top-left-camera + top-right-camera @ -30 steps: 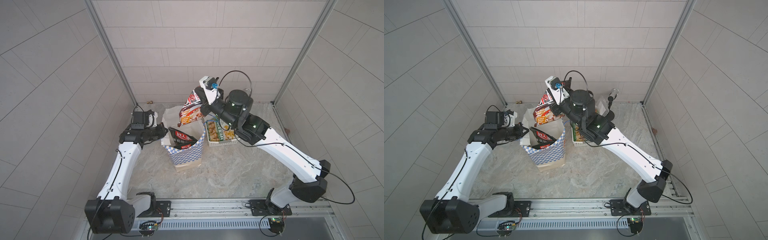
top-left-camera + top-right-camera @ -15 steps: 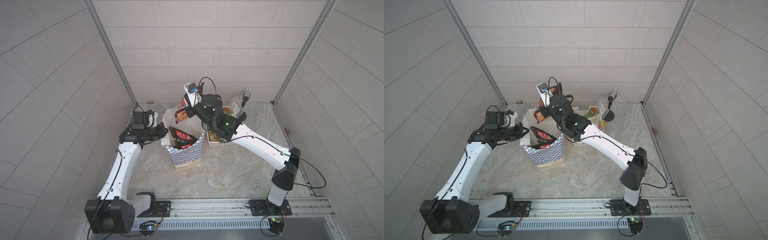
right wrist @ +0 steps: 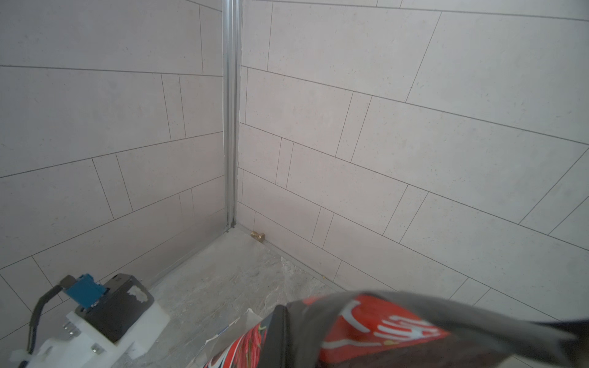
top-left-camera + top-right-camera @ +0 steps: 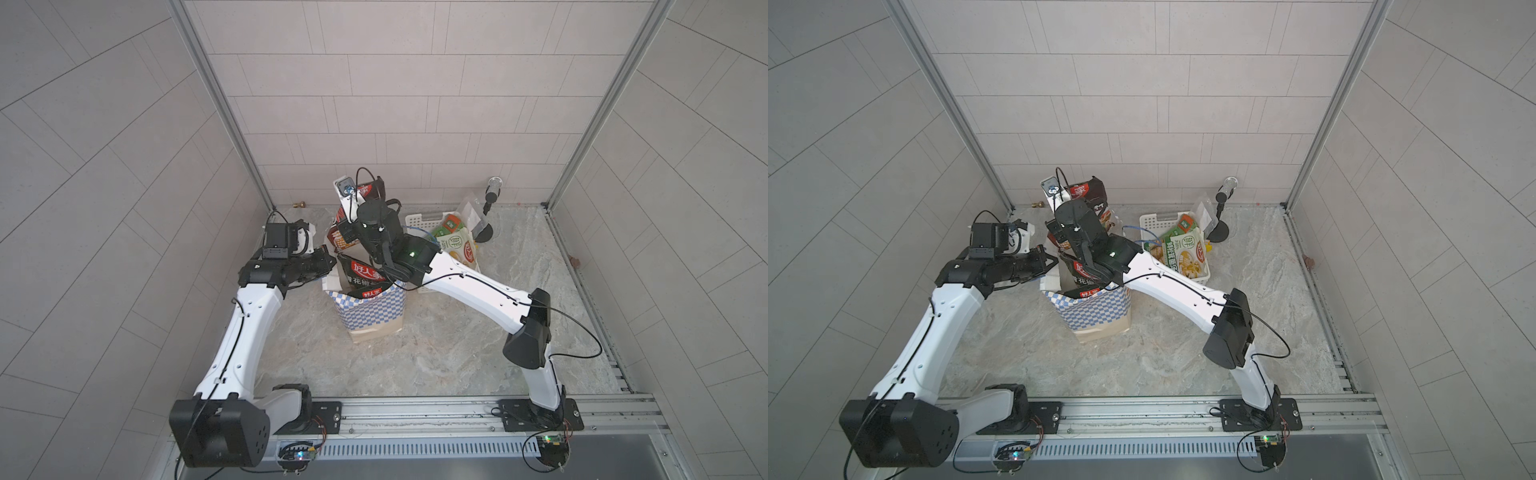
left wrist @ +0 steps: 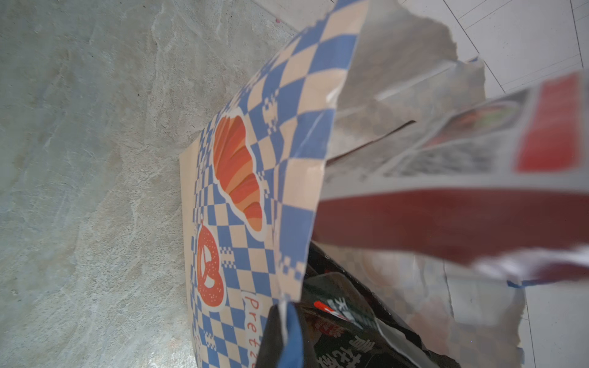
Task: Place the condiment packets inside the bag
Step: Place the condiment packet in the paper bag, then pick up the condiment packet from the storage box.
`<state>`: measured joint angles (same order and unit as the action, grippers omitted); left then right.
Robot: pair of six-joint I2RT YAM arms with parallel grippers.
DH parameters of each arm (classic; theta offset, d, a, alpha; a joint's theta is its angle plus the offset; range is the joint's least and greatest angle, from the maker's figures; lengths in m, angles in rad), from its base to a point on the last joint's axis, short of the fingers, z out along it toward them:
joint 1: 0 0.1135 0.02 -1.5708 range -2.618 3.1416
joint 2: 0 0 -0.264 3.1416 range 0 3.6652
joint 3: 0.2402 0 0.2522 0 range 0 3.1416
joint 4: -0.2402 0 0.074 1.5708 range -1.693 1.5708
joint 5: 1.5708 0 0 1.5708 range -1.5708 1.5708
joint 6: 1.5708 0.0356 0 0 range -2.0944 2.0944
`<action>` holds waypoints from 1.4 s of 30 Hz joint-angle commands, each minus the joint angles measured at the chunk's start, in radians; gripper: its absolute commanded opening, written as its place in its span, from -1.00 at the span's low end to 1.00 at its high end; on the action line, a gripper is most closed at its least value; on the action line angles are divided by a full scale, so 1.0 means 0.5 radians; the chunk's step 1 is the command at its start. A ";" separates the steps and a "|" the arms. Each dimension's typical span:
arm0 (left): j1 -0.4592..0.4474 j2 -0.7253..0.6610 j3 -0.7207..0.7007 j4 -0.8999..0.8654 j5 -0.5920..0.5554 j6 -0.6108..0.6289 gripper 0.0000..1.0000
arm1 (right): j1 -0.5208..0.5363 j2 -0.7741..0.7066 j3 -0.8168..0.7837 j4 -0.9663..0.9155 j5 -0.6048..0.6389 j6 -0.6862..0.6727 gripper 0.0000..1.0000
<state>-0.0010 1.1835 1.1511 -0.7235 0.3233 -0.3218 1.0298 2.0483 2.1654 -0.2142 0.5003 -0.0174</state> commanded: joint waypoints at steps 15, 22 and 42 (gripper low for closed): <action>-0.013 -0.013 -0.013 -0.031 0.033 0.024 -1.00 | 0.029 -0.187 -0.241 -0.073 0.123 0.250 -0.17; -0.012 -0.005 -0.006 -0.032 0.023 0.027 -1.00 | 0.022 -0.506 -0.469 -0.080 -0.044 0.287 0.23; -0.012 0.016 0.005 -0.030 0.001 0.018 -1.00 | -1.707 -1.238 -2.175 -0.006 -1.384 0.698 0.93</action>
<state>-0.0010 1.1839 1.1511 -0.7242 0.3202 -0.3218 0.2119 1.3979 1.1072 -0.2741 -0.0719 0.2832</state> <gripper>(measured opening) 0.061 0.968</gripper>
